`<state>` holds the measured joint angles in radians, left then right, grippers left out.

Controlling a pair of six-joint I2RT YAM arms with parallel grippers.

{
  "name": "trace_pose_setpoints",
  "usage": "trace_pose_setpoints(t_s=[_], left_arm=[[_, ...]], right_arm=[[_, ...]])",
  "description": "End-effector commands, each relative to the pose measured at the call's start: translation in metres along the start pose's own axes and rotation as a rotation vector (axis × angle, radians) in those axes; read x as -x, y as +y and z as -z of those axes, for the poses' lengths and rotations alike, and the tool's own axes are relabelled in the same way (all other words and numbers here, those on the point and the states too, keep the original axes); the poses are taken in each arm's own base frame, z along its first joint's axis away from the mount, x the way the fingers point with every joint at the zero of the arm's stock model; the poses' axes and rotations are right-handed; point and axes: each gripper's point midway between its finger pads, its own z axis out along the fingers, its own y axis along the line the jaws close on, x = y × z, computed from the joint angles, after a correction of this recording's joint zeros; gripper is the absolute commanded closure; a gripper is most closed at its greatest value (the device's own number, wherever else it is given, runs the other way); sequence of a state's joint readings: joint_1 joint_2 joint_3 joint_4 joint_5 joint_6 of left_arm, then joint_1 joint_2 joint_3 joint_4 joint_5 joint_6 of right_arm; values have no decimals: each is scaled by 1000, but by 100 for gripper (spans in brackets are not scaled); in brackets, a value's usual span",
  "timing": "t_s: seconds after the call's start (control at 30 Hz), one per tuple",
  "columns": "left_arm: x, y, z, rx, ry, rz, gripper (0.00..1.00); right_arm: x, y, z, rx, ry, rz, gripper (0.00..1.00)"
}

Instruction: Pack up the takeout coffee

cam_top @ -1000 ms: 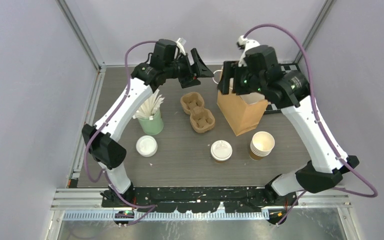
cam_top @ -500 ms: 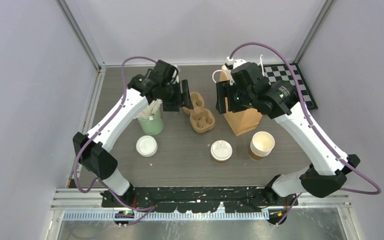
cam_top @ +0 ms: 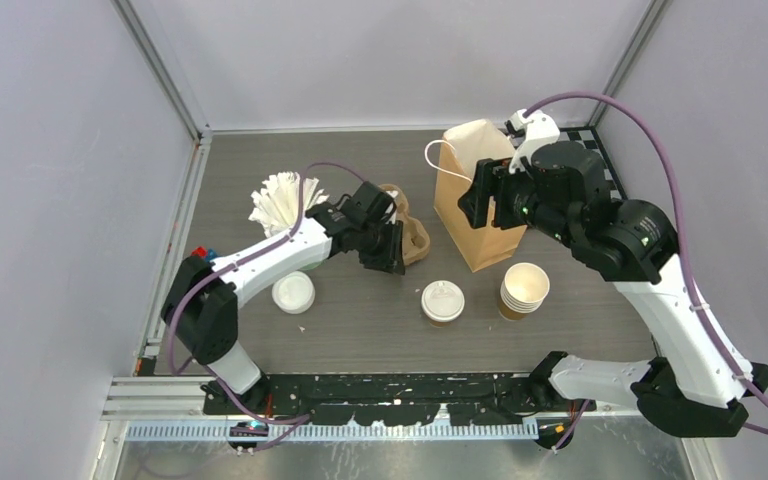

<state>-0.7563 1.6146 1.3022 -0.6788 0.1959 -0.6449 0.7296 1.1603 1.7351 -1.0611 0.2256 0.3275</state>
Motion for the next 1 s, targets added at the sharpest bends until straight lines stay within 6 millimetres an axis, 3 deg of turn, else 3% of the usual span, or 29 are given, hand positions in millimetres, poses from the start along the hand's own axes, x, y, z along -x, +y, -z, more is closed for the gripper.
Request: trace_pose_setpoints(t_s=[0.0,0.2,0.4,0.53,0.8,0.97], left_arm=[[14,-17,-28,-91,-88,-37,68],[16,-21,-56,-96,-99,-59,70],[16,-6,-79,-30,-95,-64,71],[26,5,-85,33,-118,-82,71],[59,15,-88,45,-168,-56,71],[77,19,-82,42,-202,-38,71]], right_arm=[[13,-8,8,-34,-70,0,30],[7,-18,17,-67,-66,-2,30],[0,-26,17,-101,-61,-3,30],[-4,-27,11,-112,-42,4,30],[-15,-38,-15,-205,38,92,27],[-16,-49,-47,-250,92,149,26]])
